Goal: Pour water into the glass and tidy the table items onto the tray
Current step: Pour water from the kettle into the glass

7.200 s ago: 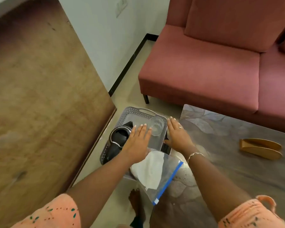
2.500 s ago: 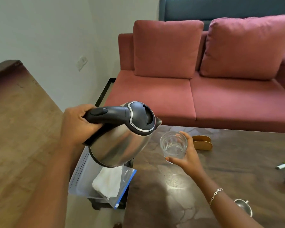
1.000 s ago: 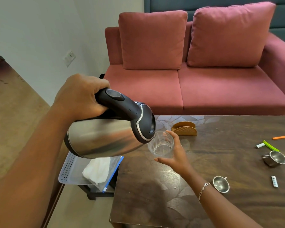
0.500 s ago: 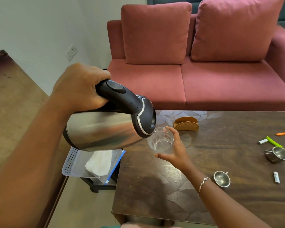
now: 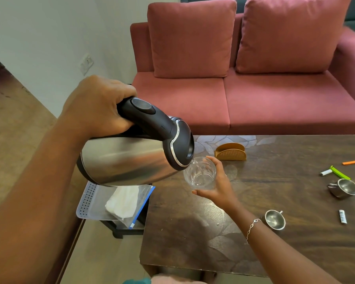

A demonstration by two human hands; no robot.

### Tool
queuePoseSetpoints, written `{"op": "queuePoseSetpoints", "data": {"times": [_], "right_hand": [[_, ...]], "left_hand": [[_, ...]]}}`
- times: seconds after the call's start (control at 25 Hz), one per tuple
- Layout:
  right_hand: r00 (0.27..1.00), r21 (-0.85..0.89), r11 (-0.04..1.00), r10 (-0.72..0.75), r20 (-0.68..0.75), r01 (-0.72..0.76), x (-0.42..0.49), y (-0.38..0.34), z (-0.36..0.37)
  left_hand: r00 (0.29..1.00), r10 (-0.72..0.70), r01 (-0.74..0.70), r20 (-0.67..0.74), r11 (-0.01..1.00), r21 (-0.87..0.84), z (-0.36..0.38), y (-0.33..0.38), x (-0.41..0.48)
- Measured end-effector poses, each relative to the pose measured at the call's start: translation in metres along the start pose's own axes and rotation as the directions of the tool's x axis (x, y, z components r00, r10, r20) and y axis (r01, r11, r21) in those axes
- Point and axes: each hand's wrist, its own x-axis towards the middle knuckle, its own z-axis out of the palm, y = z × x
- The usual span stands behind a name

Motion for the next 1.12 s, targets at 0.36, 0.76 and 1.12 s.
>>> {"op": "queuePoseSetpoints", "data": {"times": [0.36, 0.76, 1.12], "right_hand": [[1.000, -0.003, 1.000, 0.000, -0.002, 0.000, -0.003, 0.002, -0.001], [1.000, 0.004, 1.000, -0.002, -0.008, 0.002, -0.005, 0.007, -0.001], [1.000, 0.004, 1.000, 0.014, 0.000, -0.014, -0.006, 0.015, -0.001]], "left_hand": [[0.999, 0.033, -0.033, -0.001, 0.999, 0.012, -0.001, 0.002, 0.006], [0.999, 0.045, -0.045, 0.005, 0.999, 0.019, -0.001, 0.002, 0.008], [0.998, 0.057, -0.058, 0.016, 0.998, 0.033, 0.001, 0.003, 0.010]]}}
